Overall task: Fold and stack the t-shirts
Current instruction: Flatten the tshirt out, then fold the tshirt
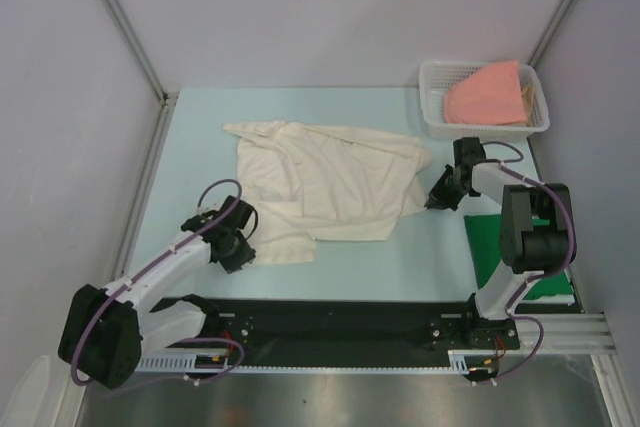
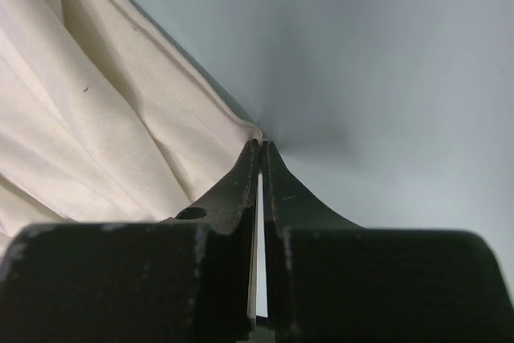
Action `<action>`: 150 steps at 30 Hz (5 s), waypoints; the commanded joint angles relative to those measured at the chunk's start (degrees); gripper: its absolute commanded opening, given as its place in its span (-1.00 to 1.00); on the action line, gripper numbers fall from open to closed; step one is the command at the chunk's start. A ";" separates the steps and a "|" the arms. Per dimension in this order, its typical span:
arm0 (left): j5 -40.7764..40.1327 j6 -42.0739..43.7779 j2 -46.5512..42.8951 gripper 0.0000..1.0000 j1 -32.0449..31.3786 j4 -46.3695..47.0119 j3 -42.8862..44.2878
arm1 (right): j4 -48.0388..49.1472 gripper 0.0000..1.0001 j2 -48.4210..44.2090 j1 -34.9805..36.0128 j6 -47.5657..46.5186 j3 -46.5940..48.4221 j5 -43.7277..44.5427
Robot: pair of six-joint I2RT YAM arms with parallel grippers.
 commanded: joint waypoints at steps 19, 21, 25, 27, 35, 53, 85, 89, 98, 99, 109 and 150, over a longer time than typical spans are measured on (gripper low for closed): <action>-2.62 3.00 6.82 -0.29 2.14 7.21 -0.85 | -0.02 -1.00 -2.02 -0.58 -1.12 -1.45 -0.13; -3.59 2.74 7.08 -0.25 2.23 6.77 -0.85 | -0.02 -1.00 -2.01 -0.58 -0.94 -1.45 -0.22; -3.94 2.12 8.48 -0.20 2.32 6.77 -1.20 | -0.02 -1.00 -1.93 -0.58 -0.86 -1.53 -0.30; -3.59 2.12 9.19 -0.22 2.40 7.82 -1.81 | -0.02 -1.00 -2.01 -0.58 -0.85 -1.45 -0.39; -6.14 2.83 9.63 -0.99 3.02 11.43 -2.61 | -0.63 -1.00 -2.19 -0.58 -0.68 -0.92 -0.22; -25.64 26.54 4.09 -0.99 7.67 -2.13 55.29 | -11.78 -1.00 -6.41 2.94 7.06 25.08 0.57; 8.10 58.72 -11.47 -0.99 1.00 20.13 93.81 | -18.74 -1.00 -50.62 13.22 -0.59 43.47 4.53; 5.21 61.09 -4.89 -0.99 0.65 20.40 93.37 | -18.21 -1.00 -46.94 13.22 -0.15 41.19 7.59; 0.09 67.69 9.51 -0.99 3.35 33.11 65.19 | -5.93 -1.00 -30.07 10.95 -2.61 27.75 13.23; 2.62 66.99 11.11 -0.99 4.33 34.27 60.55 | -3.73 -1.00 -28.83 10.33 -3.31 25.82 13.32; 0.11 62.95 40.37 -1.00 9.79 46.15 52.58 | 13.16 -1.00 -4.76 2.24 -9.55 16.48 10.96; 3.44 65.14 -14.79 -0.99 10.49 39.21 77.09 | -1.60 -1.00 -52.55 -2.60 -8.06 39.59 -6.98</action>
